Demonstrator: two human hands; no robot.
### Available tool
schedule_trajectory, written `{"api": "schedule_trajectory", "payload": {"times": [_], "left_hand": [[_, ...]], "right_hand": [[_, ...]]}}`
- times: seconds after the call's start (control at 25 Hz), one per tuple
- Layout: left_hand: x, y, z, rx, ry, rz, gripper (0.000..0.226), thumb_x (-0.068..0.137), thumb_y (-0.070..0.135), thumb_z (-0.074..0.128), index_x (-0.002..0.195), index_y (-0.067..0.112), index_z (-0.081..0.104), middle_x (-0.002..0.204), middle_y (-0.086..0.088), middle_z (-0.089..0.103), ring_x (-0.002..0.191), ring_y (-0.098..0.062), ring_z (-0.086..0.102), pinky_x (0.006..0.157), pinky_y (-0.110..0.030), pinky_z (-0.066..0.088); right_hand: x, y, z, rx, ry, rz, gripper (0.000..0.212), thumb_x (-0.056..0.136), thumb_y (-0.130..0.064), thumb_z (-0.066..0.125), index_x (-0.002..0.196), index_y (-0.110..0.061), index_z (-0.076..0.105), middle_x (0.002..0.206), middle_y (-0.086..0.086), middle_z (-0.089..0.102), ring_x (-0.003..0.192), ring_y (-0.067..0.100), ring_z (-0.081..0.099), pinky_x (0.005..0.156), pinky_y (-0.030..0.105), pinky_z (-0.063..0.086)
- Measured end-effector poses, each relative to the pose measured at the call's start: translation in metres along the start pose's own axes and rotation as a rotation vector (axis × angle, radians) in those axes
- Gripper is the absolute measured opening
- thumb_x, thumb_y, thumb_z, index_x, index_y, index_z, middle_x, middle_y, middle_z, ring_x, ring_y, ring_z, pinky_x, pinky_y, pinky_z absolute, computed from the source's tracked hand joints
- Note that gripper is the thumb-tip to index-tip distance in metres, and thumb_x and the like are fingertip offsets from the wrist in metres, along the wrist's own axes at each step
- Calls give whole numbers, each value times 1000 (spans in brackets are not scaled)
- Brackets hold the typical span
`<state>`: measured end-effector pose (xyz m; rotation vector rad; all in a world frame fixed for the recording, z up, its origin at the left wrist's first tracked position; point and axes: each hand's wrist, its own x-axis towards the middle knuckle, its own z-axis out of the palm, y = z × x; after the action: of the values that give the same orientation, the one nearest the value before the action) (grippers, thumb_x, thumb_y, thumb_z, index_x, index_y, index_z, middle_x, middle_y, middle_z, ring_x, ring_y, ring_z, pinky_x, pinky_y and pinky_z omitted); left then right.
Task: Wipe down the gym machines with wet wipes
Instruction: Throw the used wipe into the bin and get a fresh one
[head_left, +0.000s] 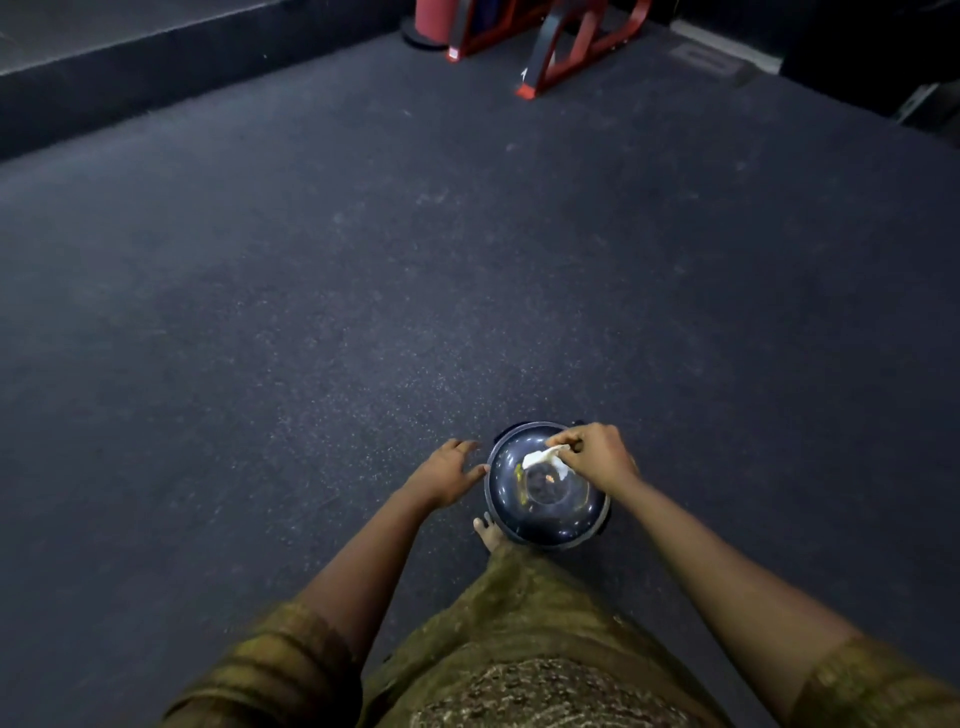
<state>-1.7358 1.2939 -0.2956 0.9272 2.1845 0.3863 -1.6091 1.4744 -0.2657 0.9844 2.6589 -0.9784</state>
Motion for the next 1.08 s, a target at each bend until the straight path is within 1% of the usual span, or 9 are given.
{"api": "schedule_trajectory", "payload": {"times": [0.12, 0.24, 0.32, 0.52, 0.64, 0.76, 0.8, 0.92, 1.08], "left_hand": [[0, -3, 1, -32, -21, -4, 55, 99, 37, 43, 147, 11, 31, 149, -13, 33, 137, -26, 33, 109, -32, 27], [0, -8, 3, -77, -33, -16, 57, 99, 37, 44, 147, 10, 30, 151, -12, 32, 138, -25, 32, 110, -31, 25], [1, -10, 3, -99, -31, -8, 57, 99, 37, 44, 146, 10, 30, 150, -13, 33, 138, -25, 33, 110, -29, 25], [11, -12, 6, -148, -19, -3, 55, 99, 34, 45, 146, 9, 31, 149, -13, 35, 137, -24, 33, 109, -27, 24], [21, -11, 7, -159, -27, 0, 55, 100, 32, 44, 147, 9, 29, 149, -13, 35, 138, -24, 32, 109, -28, 24], [30, -15, 6, -141, -58, -13, 56, 100, 34, 44, 148, 11, 28, 150, -13, 33, 138, -25, 31, 109, -30, 25], [33, -19, 6, -132, -66, -24, 56, 100, 35, 44, 148, 11, 28, 150, -13, 33, 138, -26, 32, 110, -31, 26], [37, -28, 2, -106, -74, -65, 57, 99, 37, 43, 148, 12, 28, 151, -14, 30, 138, -27, 32, 111, -34, 27], [30, -34, -1, -100, -55, -96, 57, 100, 36, 43, 148, 10, 27, 151, -15, 30, 138, -27, 32, 110, -31, 26]], "right_hand": [[2, -5, -3, -27, -2, 7, 22, 84, -9, 62, 103, -13, 72, 94, 6, 73, 60, -4, 46, 52, 10, 33], [1, -10, -8, -42, 14, 30, 23, 83, -8, 62, 101, -15, 73, 91, 6, 73, 71, 3, 52, 56, 12, 32], [2, -11, -9, -62, 9, 46, 24, 82, -6, 61, 99, -17, 74, 83, 5, 72, 69, 4, 50, 61, 15, 32], [11, -10, -5, -105, -13, 87, 23, 80, -8, 64, 99, -17, 74, 95, 6, 73, 86, 14, 64, 69, 17, 38], [20, -8, -6, -114, -27, 81, 22, 81, -8, 65, 99, -16, 74, 96, 6, 73, 82, 6, 60, 68, 14, 35], [28, -9, -3, -137, -58, 64, 21, 82, -10, 65, 101, -15, 74, 92, 8, 73, 63, -2, 54, 56, 9, 31], [30, -9, 1, -146, -67, 59, 21, 82, -11, 65, 101, -14, 74, 92, 9, 73, 63, 0, 56, 55, 10, 31], [40, -6, 15, -143, -112, 77, 20, 83, -11, 64, 101, -13, 74, 97, 7, 73, 85, 15, 66, 65, 13, 40], [52, 0, 36, -199, -216, 106, 21, 81, -10, 62, 97, -17, 74, 101, 6, 72, 96, 20, 65, 81, 26, 49]]}}
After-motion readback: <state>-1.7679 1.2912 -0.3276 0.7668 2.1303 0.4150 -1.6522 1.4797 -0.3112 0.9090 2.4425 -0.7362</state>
